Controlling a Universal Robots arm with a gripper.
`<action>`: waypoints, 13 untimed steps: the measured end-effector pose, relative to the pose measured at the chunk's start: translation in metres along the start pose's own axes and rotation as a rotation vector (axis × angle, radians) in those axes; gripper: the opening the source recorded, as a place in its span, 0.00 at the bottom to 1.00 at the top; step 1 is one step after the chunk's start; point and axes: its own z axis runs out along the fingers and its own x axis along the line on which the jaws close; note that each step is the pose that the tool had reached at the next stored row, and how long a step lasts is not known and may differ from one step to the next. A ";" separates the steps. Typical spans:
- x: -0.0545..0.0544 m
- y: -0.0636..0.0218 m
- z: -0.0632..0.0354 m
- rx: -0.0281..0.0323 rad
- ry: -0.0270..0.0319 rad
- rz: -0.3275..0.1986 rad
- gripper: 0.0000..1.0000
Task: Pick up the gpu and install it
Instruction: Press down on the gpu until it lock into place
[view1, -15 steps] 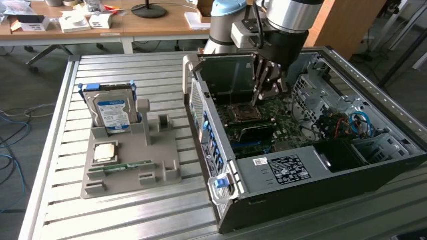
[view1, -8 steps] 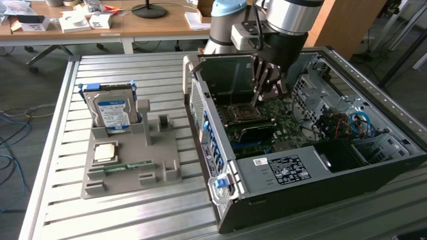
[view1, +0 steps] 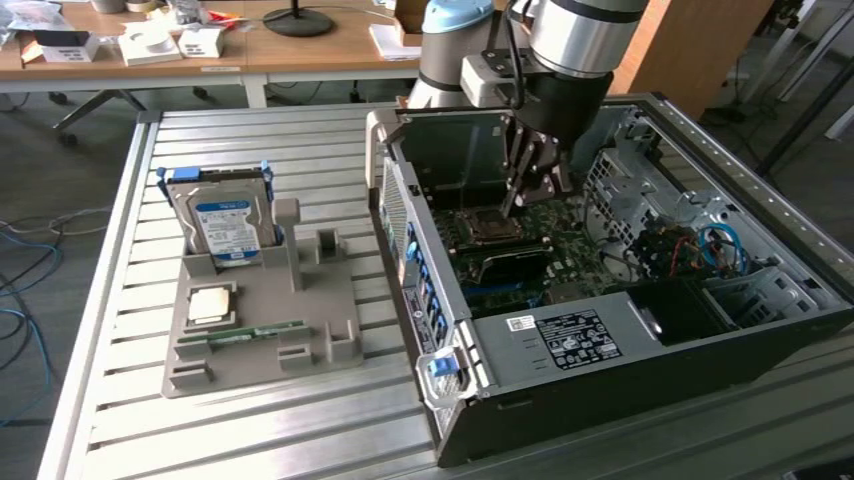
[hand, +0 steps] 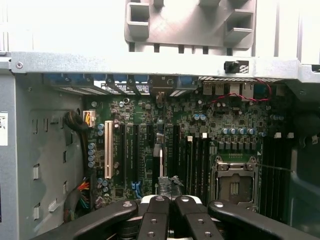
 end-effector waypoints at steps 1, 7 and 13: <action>0.000 0.0000 0.0000 -0.0001 0.0000 0.000 0.11; 0.000 0.0000 0.0016 0.0002 -0.0004 0.000 0.11; 0.000 0.0000 0.0050 0.0001 -0.0001 0.000 0.11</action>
